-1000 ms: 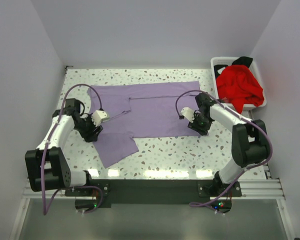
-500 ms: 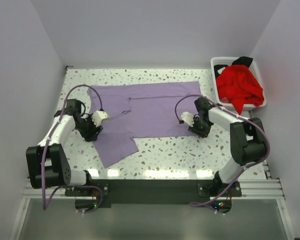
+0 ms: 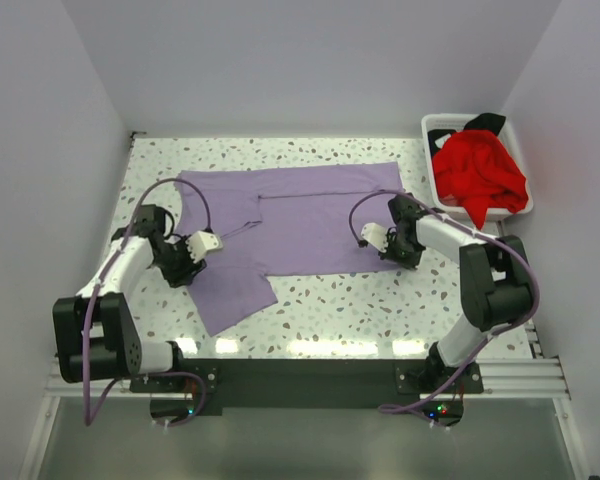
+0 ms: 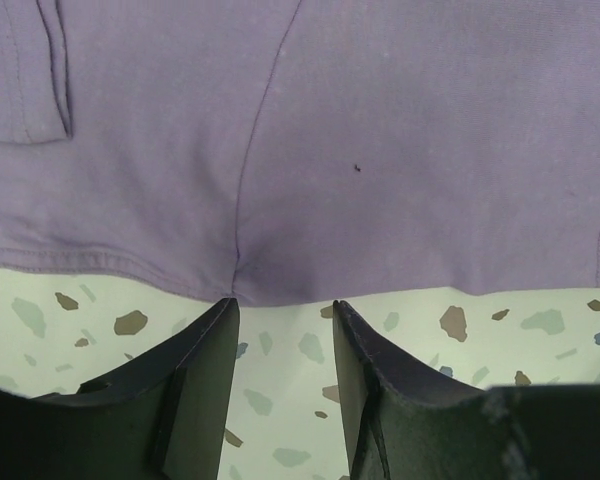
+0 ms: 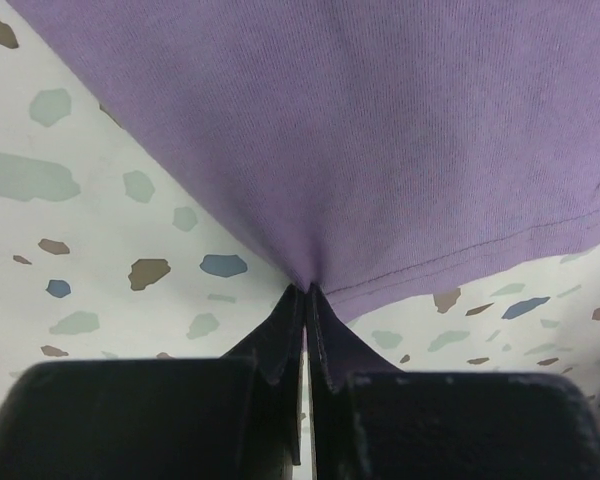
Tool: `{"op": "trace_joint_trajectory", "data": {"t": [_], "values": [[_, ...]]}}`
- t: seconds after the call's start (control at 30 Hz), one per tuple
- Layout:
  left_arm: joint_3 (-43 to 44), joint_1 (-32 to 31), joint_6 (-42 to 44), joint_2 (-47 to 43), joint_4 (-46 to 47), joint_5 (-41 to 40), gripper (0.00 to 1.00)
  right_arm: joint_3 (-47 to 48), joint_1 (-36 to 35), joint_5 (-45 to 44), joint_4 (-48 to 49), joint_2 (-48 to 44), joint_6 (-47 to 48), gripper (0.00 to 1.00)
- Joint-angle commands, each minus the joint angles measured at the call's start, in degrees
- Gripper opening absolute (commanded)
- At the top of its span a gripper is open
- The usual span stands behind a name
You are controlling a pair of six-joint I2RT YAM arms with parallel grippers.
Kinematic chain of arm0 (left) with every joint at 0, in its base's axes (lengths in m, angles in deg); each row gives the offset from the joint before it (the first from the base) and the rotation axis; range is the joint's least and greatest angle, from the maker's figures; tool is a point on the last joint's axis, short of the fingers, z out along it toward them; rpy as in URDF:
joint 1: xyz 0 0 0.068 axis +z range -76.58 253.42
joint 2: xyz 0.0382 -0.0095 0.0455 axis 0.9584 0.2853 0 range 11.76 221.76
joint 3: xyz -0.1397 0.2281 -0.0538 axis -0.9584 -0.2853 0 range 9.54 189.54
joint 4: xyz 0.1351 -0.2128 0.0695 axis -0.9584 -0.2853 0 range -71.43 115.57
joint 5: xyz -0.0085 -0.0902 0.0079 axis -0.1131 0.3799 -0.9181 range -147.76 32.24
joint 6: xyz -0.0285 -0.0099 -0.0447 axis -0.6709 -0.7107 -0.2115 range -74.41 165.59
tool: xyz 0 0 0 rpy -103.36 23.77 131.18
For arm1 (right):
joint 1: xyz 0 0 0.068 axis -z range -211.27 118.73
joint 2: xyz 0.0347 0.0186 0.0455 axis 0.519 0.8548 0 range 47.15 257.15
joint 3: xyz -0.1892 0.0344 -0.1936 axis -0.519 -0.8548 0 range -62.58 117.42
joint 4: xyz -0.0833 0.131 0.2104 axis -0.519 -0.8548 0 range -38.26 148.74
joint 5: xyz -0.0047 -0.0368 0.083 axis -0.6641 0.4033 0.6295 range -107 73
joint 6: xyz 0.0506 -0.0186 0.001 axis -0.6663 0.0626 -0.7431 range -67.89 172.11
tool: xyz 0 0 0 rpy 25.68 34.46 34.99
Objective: Fold and stack the t-shirts
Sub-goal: Fold the tshirt
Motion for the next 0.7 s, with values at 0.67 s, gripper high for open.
{"op": "trace_joint_trajectory", "data": {"t": [0.67], "values": [[-15.6,-8.3,3.1,-0.4,13.3,-9.5,0.24,4.6,0.0,1.6,-3.3,1.8,-1.5,0.0]]}}
